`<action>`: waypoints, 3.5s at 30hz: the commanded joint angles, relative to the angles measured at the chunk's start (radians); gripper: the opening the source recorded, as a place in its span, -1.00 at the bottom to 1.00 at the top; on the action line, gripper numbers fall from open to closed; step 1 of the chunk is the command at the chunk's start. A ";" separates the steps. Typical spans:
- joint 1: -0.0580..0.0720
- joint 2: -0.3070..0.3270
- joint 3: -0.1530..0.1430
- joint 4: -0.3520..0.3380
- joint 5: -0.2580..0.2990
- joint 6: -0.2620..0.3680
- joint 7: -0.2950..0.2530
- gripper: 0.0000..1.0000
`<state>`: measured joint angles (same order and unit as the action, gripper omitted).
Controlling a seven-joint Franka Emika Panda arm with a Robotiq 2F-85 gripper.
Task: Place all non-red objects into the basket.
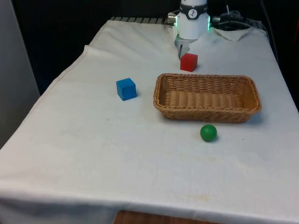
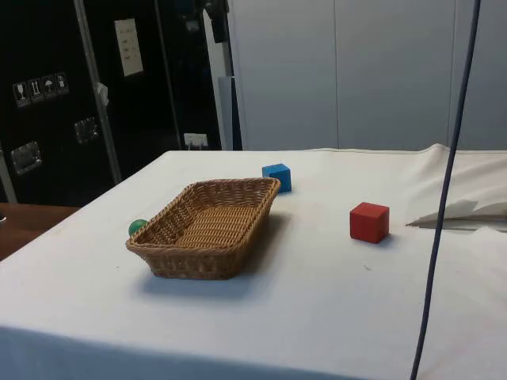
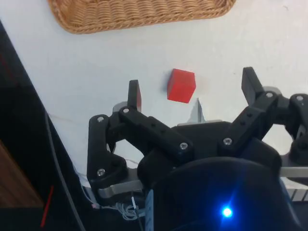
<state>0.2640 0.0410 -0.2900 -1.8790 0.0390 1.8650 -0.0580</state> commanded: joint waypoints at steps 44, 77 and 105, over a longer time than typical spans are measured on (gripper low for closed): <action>-0.004 -0.035 -0.189 -0.106 -0.005 0.075 -0.303 1.00; -0.003 -0.028 -0.216 -0.131 -0.004 0.088 -0.386 1.00; -0.006 0.000 -0.290 -0.164 0.010 0.158 -0.529 1.00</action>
<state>0.2590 0.0500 -0.5800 -2.0320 0.0500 2.0070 -0.5800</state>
